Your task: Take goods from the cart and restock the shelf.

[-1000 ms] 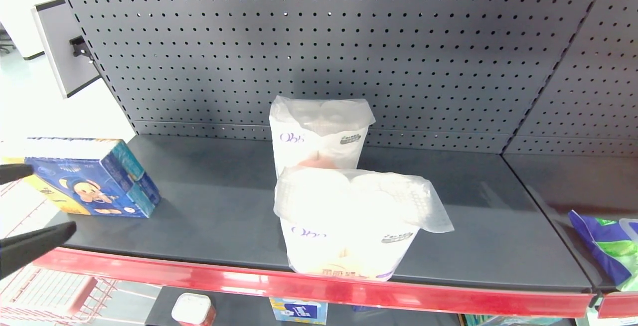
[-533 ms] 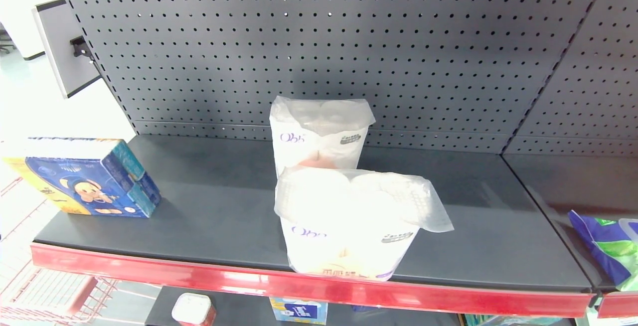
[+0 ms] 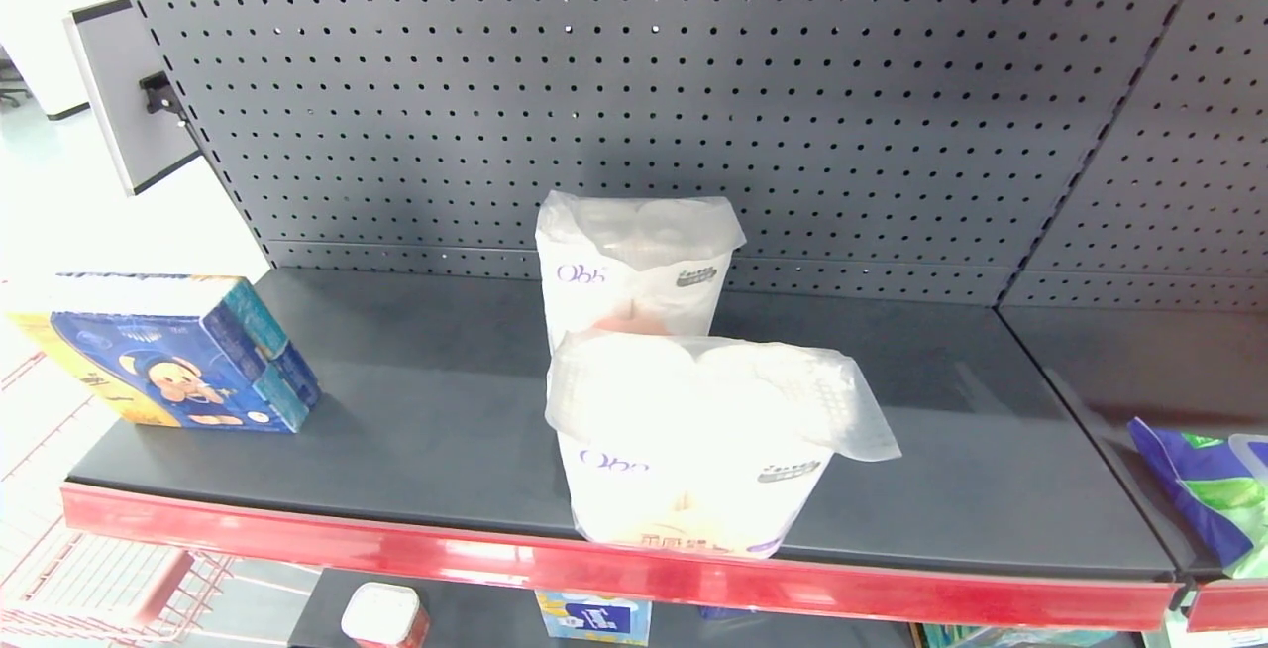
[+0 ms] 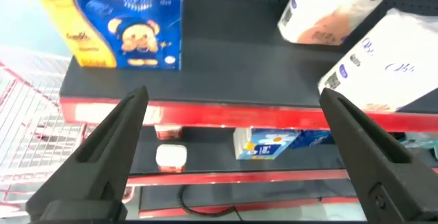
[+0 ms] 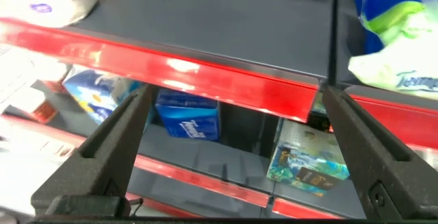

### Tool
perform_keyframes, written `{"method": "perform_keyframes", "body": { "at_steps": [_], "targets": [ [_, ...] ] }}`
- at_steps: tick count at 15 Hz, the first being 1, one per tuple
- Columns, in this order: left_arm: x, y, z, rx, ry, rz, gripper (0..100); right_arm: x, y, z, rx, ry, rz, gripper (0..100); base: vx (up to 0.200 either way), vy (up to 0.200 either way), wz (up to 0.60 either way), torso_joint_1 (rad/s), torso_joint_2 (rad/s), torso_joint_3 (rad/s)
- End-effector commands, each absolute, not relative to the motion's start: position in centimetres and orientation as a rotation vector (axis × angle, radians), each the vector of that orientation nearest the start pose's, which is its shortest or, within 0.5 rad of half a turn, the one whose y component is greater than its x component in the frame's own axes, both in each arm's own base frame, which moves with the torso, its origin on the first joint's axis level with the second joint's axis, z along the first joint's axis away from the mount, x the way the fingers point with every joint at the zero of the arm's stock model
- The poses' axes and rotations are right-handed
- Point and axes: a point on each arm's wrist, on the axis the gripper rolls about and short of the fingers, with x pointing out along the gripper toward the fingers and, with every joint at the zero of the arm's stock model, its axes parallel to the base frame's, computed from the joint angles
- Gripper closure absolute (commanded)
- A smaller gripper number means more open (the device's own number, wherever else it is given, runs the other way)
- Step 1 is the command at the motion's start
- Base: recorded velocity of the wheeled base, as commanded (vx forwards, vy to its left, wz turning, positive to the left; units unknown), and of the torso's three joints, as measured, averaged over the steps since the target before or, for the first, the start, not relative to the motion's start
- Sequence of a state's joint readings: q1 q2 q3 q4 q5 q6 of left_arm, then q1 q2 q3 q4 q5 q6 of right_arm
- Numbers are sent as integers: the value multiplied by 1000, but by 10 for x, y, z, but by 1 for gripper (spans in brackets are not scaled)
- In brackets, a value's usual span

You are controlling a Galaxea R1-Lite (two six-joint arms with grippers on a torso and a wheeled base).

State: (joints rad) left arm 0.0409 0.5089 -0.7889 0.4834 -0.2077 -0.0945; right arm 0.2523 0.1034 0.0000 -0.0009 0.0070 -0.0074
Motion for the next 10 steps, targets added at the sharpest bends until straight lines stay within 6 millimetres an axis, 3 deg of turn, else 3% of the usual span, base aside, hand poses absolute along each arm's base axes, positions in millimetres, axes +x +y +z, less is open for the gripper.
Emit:
{"method": "perform_keyframes", "body": {
  "at_steps": [1,4,6,7,8,9,10],
  "targets": [
    [-31,-6,231,-120,174,-143,0,-14,-5,77,-27,92,365,0,0,0,0,0,0,0],
    [-33,-6,224,-119,175,-137,0,-12,-5,78,-29,125,374,0,0,0,0,0,0,0],
    [-32,-5,226,-117,174,-117,0,-15,-2,78,-11,92,106,0,0,0,0,0,0,0],
    [-33,-5,226,-115,171,-114,0,-16,-2,100,9,36,101,0,0,0,0,0,0,0],
    [-34,-5,226,-114,168,-113,0,2,0,169,113,48,80,0,0,0,0,0,0,0],
    [-33,-5,226,-115,169,-114,0,21,2,205,203,57,74,0,0,0,0,0,0,0],
    [-33,-5,225,-113,169,-119,0,59,5,261,279,57,71,0,0,0,0,0,0,0]
  ]
}}
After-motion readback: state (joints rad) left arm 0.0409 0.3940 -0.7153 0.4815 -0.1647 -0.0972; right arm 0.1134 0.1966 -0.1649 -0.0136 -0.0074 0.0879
